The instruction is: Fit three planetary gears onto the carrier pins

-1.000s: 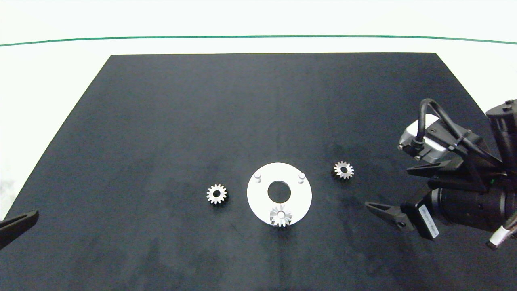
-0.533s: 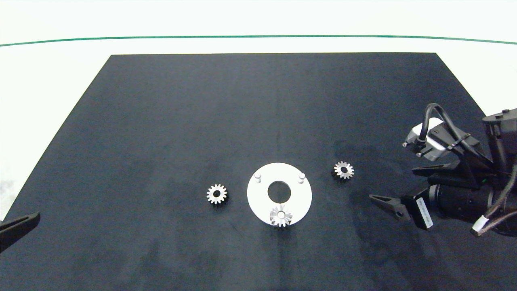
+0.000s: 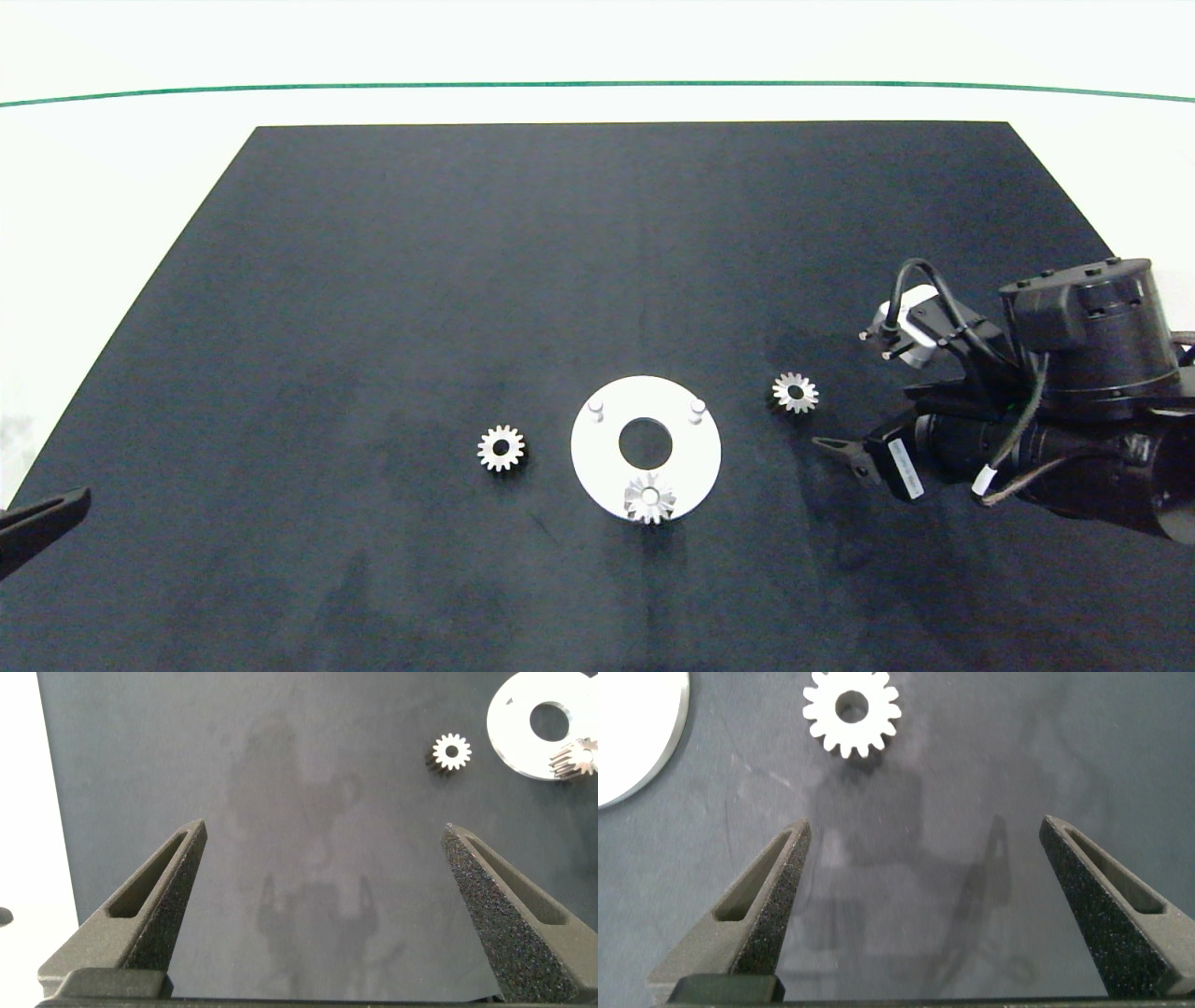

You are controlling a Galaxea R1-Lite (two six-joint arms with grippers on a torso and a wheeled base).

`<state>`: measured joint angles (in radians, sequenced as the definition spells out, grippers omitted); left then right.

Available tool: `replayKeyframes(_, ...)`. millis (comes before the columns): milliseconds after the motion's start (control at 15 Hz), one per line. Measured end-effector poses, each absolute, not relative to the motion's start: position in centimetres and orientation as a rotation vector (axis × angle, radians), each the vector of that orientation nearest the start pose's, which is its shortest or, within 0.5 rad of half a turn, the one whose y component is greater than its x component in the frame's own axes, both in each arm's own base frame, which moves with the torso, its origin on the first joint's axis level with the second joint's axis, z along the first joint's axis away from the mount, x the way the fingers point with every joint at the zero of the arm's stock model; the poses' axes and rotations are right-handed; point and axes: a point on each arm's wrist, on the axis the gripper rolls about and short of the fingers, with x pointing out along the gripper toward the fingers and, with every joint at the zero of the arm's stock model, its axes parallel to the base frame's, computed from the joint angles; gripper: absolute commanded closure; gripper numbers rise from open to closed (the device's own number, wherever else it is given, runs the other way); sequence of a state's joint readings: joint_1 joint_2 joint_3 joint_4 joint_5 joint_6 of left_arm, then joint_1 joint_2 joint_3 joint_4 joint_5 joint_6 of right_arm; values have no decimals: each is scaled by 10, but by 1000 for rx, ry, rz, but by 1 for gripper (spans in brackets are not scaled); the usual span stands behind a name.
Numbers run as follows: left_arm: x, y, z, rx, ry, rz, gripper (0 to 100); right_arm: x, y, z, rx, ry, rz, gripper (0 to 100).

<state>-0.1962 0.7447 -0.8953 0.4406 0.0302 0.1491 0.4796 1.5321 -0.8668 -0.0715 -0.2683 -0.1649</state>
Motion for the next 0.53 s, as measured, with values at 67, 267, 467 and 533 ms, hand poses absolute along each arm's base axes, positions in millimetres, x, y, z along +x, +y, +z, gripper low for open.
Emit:
replayKeyframes(67,39,-7,275,181,277,-186,0,235,116,196,-375,535,258,0)
replayKeyframes(267,40,-7,275,181,279,-186,0,243,124,201,-394,577,277,0)
replayKeyframes(467,40,-7,276,181,279,-185,0,252,133,213,-407,607,292,0)
replayKeyframes(533,40,-7,276,181,279,-185,0,256,136,215,-407,604,294,0)
